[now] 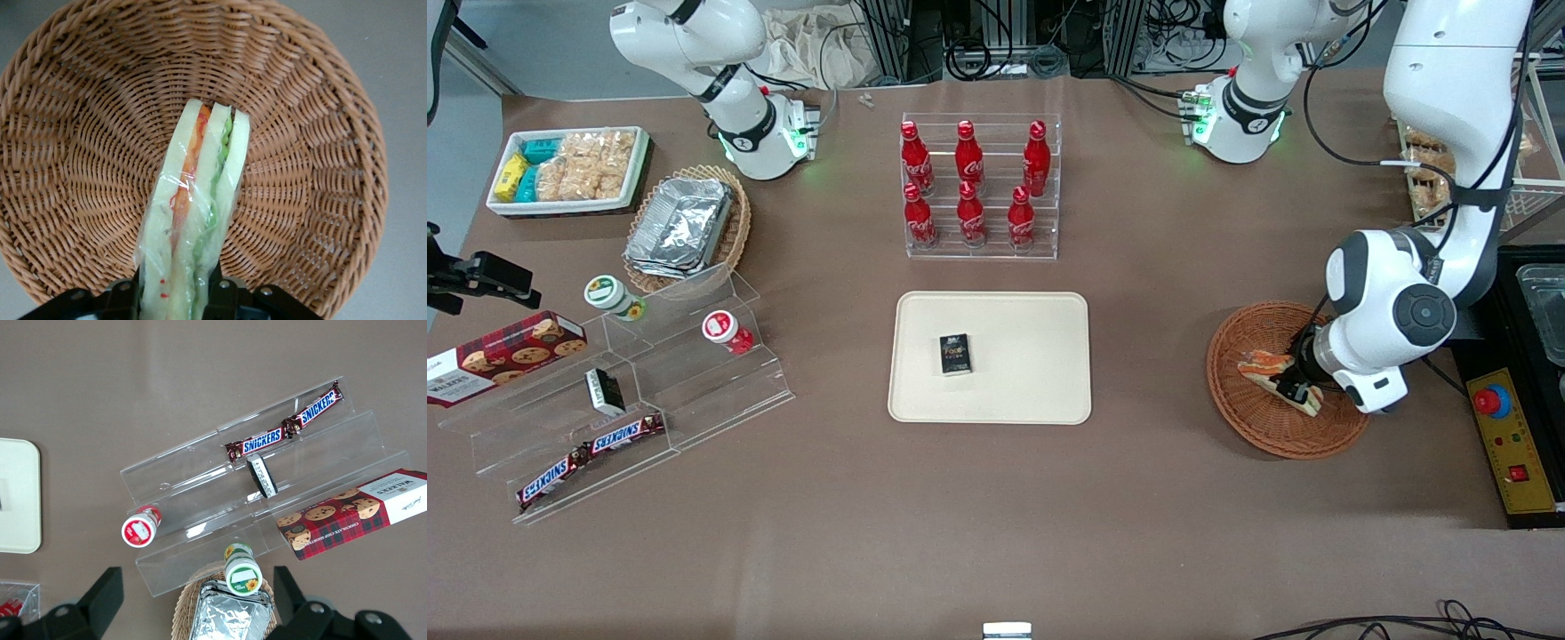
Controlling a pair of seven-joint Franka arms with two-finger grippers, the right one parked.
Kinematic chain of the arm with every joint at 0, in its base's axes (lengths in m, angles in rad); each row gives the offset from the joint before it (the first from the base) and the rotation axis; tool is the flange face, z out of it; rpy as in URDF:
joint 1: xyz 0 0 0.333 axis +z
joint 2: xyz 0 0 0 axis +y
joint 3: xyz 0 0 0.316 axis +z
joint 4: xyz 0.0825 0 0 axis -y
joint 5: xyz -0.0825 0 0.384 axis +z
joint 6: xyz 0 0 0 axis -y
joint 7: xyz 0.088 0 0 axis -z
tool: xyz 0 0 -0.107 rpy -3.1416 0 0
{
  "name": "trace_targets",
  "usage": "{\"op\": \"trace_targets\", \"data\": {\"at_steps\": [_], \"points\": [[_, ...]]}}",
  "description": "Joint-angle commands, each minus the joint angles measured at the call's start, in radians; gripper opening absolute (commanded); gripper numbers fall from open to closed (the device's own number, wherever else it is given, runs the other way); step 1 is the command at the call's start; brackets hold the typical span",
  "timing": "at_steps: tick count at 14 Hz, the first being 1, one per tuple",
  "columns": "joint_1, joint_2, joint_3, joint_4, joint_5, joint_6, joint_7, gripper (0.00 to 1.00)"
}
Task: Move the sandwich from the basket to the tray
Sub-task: 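Carry the sandwich with the left gripper over to the cream tray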
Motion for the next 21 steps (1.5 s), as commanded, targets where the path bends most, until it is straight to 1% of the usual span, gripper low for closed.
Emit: {"op": "trace_targets", "data": {"at_steps": [1, 5, 8, 10, 12, 13, 15, 16, 17, 18, 19, 21], "points": [[-0.004, -0.027, 0.000, 0.092, 0.013, -0.130, -0.025, 0.00], [-0.018, -0.019, -0.017, 0.368, 0.001, -0.426, -0.020, 0.00], [-0.019, 0.005, -0.111, 0.598, -0.002, -0.619, -0.002, 0.00], [-0.019, 0.030, -0.205, 0.712, -0.001, -0.693, 0.022, 0.00], [-0.027, 0.047, -0.306, 0.741, 0.005, -0.680, 0.102, 0.00], [-0.053, 0.080, -0.343, 0.761, 0.011, -0.663, 0.131, 0.00], [-0.155, 0.169, -0.345, 0.810, 0.022, -0.629, 0.141, 0.00], [-0.208, 0.220, -0.346, 0.826, 0.071, -0.602, 0.153, 0.00], [-0.270, 0.267, -0.346, 0.827, 0.136, -0.547, 0.173, 0.00], [-0.323, 0.312, -0.345, 0.824, 0.184, -0.487, 0.182, 0.00], [-0.349, 0.355, -0.345, 0.823, 0.203, -0.450, 0.184, 0.00], [-0.389, 0.413, -0.345, 0.815, 0.208, -0.431, 0.206, 0.00]]}}
